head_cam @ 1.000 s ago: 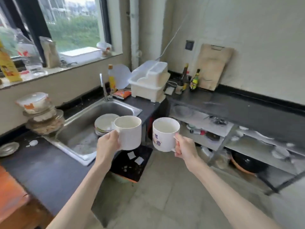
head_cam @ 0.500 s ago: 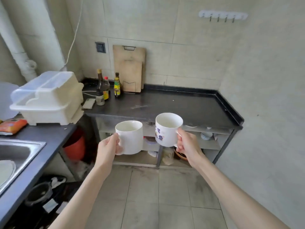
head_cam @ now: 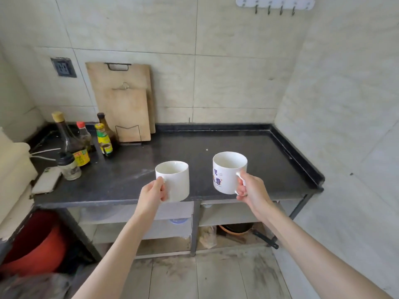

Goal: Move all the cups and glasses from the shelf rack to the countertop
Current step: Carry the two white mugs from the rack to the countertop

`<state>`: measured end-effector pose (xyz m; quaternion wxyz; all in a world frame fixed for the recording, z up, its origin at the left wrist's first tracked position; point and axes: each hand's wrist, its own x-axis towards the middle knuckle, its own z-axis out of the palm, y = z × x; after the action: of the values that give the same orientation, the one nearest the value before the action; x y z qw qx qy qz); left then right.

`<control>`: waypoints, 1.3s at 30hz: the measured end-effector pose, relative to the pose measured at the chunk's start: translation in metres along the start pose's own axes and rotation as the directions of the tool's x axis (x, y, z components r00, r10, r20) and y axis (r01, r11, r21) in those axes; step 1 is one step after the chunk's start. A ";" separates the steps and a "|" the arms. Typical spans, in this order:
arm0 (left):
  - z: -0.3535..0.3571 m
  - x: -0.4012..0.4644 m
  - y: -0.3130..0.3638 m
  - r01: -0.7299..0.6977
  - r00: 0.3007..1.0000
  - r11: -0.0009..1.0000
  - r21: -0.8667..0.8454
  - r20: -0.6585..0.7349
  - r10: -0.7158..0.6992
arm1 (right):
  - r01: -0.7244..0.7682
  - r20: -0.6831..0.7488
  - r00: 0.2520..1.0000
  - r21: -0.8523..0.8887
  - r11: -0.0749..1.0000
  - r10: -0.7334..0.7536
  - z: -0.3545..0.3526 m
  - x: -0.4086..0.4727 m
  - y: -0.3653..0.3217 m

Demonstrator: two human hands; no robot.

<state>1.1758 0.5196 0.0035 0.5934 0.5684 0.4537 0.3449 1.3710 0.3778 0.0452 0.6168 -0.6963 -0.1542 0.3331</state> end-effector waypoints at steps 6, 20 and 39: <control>0.039 0.077 0.000 0.085 0.992 0.996 0.041 0.091 -0.088 | -0.019 -0.036 0.999 -0.148 0.989 0.014 0.006 0.088 -0.005; 0.138 0.287 -0.016 0.258 0.962 0.961 0.100 0.069 -0.265 | -0.144 0.122 0.977 -0.217 0.965 0.173 0.036 0.338 -0.010; 0.226 0.499 -0.060 0.323 0.931 0.925 0.201 0.110 -0.348 | -0.169 0.269 0.928 -0.317 0.933 0.259 0.084 0.583 0.012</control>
<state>1.5544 0.8924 -0.1417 0.6213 0.5565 0.5297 0.1540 1.7395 0.8040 -0.1272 0.4368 -0.7311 -0.2170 0.4770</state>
